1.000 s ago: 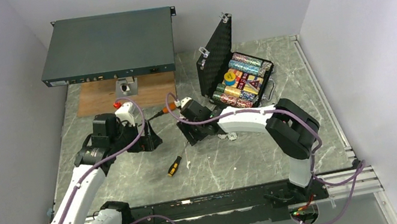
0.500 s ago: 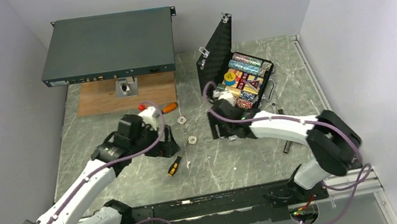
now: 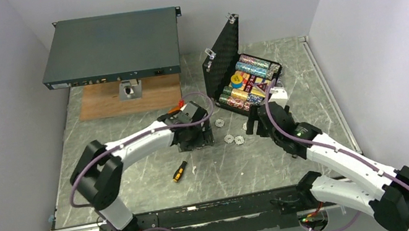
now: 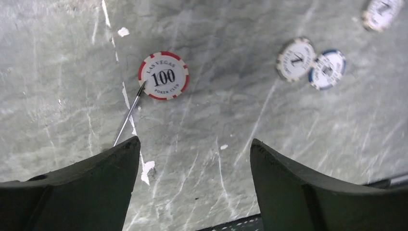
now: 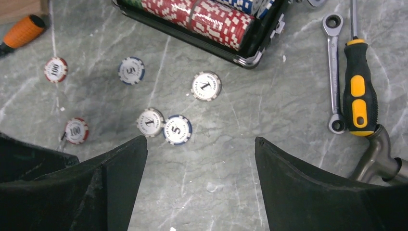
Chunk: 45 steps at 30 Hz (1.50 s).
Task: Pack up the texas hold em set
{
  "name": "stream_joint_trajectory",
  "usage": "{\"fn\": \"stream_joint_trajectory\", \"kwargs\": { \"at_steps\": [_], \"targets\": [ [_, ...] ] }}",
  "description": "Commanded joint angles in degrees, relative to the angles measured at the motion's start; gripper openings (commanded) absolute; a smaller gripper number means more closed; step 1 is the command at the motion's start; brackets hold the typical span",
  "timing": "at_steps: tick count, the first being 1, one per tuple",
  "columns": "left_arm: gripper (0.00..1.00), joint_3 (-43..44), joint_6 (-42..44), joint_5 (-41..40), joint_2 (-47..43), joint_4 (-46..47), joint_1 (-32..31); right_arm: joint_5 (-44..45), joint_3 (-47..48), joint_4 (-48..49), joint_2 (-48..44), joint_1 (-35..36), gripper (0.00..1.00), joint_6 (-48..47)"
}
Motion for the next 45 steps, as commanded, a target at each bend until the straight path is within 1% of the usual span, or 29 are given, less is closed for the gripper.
{"fn": "stream_joint_trajectory", "kwargs": {
  "at_steps": [1,4,7,10,14,17,23,27,30,34,38,45],
  "targets": [
    [0.86,5.6,-11.6,-3.2,4.9,-6.8,-0.2,-0.2,-2.0,-0.4,-0.8,-0.3,0.84,-1.1],
    [0.82,7.4,-15.7,-3.1,7.1,-8.0,-0.4,-2.2,-3.0,0.7,-0.4,-0.4,0.84,-1.2],
    [0.80,8.4,-20.4,-4.9,8.6,-10.2,-0.3,-3.2,-3.9,2.0,0.0,-0.5,0.84,-1.5],
    [0.76,9.7,-24.1,-7.1,10.0,-12.1,-0.3,-3.3,-4.0,2.3,0.2,-0.5,0.84,-2.0],
    [0.72,12.7,-26.8,-9.2,12.7,-13.6,-0.3,-3.3,-3.9,2.4,0.1,-0.5,0.84,-2.8],
    [0.67,13.2,-29.7,-9.5,14.3,-13.3,-0.4,-3.3,-3.8,2.0,-0.1,-0.6,0.84,-2.9],
    [0.64,12.5,-33.4,-11.2,15.2,-12.2,-0.4,-3.8,-4.3,1.8,-1.0,-0.8,0.84,-2.9],
    [0.64,12.5,-34.4,-13.0,15.7,-12.9,-0.2,-4.1,-4.3,2.1,-0.6,-1.0,0.84,-3.1],
    [0.66,13.4,-34.2,-14.0,17.0,-14.0,0.0,-4.1,-4.2,2.2,0.1,-1.0,0.84,-3.2],
    [0.68,16.4,-34.8,-15.3,19.2,-18.4,0.2,-4.2,-4.3,2.4,0.6,-1.2,0.84,-3.2],
    [0.66,17.6,-35.2,-16.5,20.2,-20.1,0.3,-4.3,-4.3,2.7,0.8,-1.5,0.84,-3.2],
    [0.60,19.8,-34.3,-16.2,22.8,-21.6,0.4,-4.5,-4.3,2.7,1.1,-1.8,0.84,-3.3]
  ]
}}
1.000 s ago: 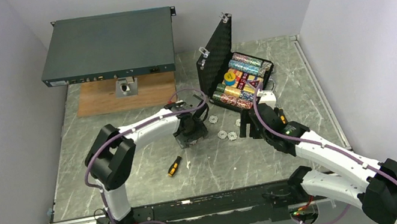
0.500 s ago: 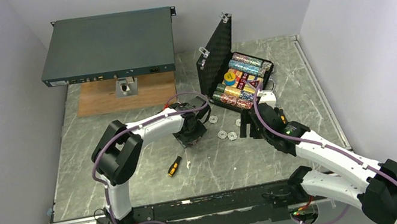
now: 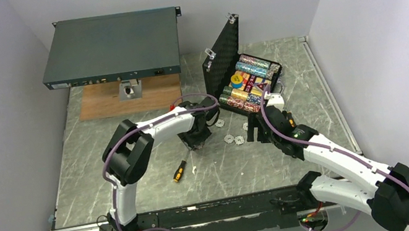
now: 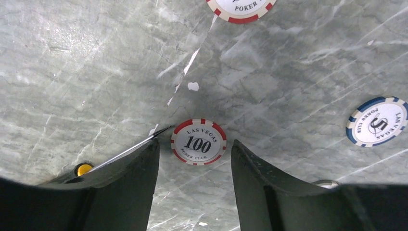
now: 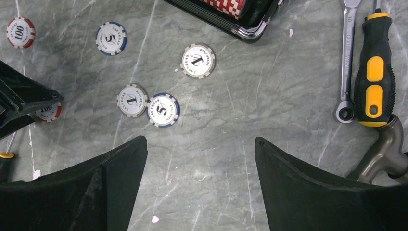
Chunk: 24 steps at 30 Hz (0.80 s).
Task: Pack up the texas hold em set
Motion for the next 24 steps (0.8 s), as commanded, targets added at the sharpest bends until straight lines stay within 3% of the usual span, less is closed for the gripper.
{"fn": "stream_joint_trajectory", "kwargs": {
  "at_steps": [1,6,11,24],
  "targets": [
    [0.58,3.2,-1.5,-1.7,3.1,-4.2,0.2,0.0,0.0,2.2,0.3,-0.4,0.84,-0.8],
    [0.54,6.6,-0.9,-3.0,6.0,-8.5,-0.1,0.0,0.1,2.2,0.5,-0.6,0.84,-0.8],
    [0.58,6.6,-0.8,-2.8,6.9,-8.9,-0.1,-0.3,-0.3,2.6,0.3,-0.8,0.84,-0.7],
    [0.52,-1.3,-2.8,-0.2,4.5,-3.3,-0.2,-0.7,-0.1,2.2,0.0,-1.2,0.84,-0.8]
  ]
}}
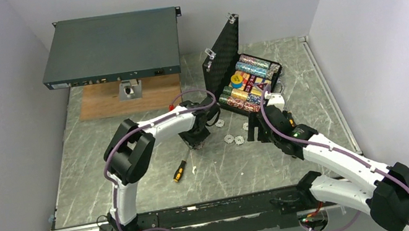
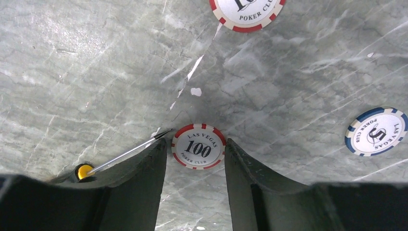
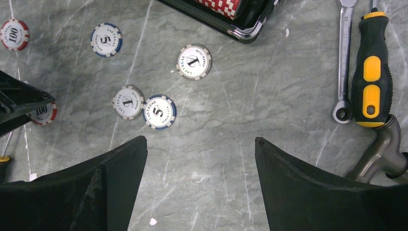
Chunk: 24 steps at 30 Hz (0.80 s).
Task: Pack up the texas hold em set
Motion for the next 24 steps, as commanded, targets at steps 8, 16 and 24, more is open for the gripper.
{"fn": "stream_joint_trajectory", "kwargs": {
  "at_steps": [8,16,24],
  "targets": [
    [0.43,-2.3,-0.1,0.9,3.0,-1.6,-0.2,-1.4,0.2,1.8,-0.2,-0.5,0.84,-0.4],
    [0.40,-2.3,2.0,3.7,0.1,-0.3,0.2,-3.9,-0.1,3.1,0.3,-0.5,0.84,-1.1],
    [0.39,-3.6,2.8,9.4,-5.5,2.4,1.5,-20.8,-5.5,16.4,-4.0,-0.5,0.87,0.1]
  ]
}}
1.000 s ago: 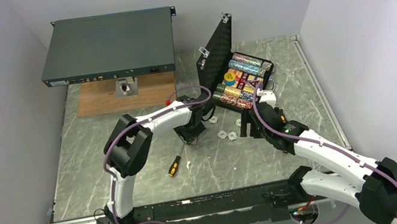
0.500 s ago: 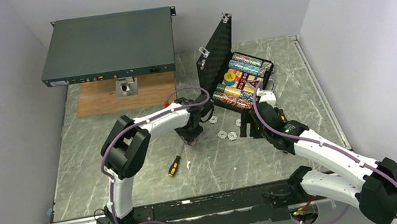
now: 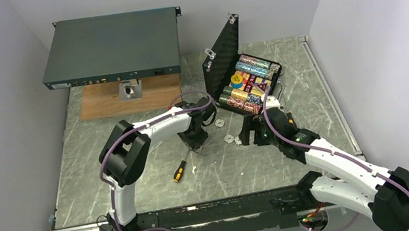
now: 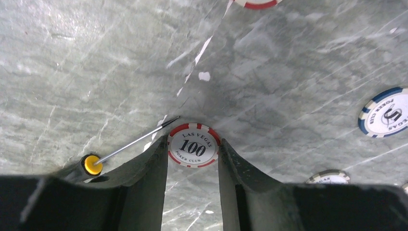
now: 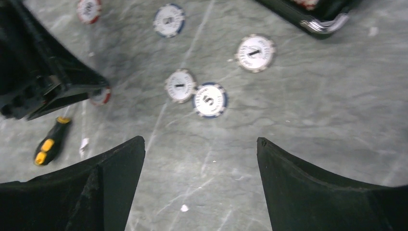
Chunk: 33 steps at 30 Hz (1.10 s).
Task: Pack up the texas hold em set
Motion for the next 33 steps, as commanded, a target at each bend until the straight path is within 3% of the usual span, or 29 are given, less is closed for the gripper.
{"fn": "stream_joint_trajectory", "kwargs": {
  "at_steps": [1,7,15,19,28,33],
  "targets": [
    [0.39,-1.4,0.6,5.7,-3.8,1.3,0.7,-12.7,-3.3,12.7,-1.8,-0.2,0.87,1.0],
    [0.39,-3.9,0.4,10.5,-8.2,4.4,1.4,-22.5,-8.2,26.6,1.9,0.0,0.86,1.7],
    [0.39,-6.6,1.2,16.8,-11.5,10.2,2.1,-29.8,-9.8,36.3,7.3,0.4,0.83,7.6],
    [0.33,-7.5,4.6,20.2,-11.1,14.5,2.2,-30.8,-8.4,36.2,9.1,0.5,0.77,9.7],
    [0.31,-10.7,6.4,22.4,-12.7,17.7,2.2,-28.5,-5.7,28.8,9.9,0.1,0.79,6.0],
    [0.30,-12.7,7.2,28.3,-14.3,22.1,2.7,-26.0,-4.8,27.8,10.6,0.2,0.78,2.6]
  ]
}}
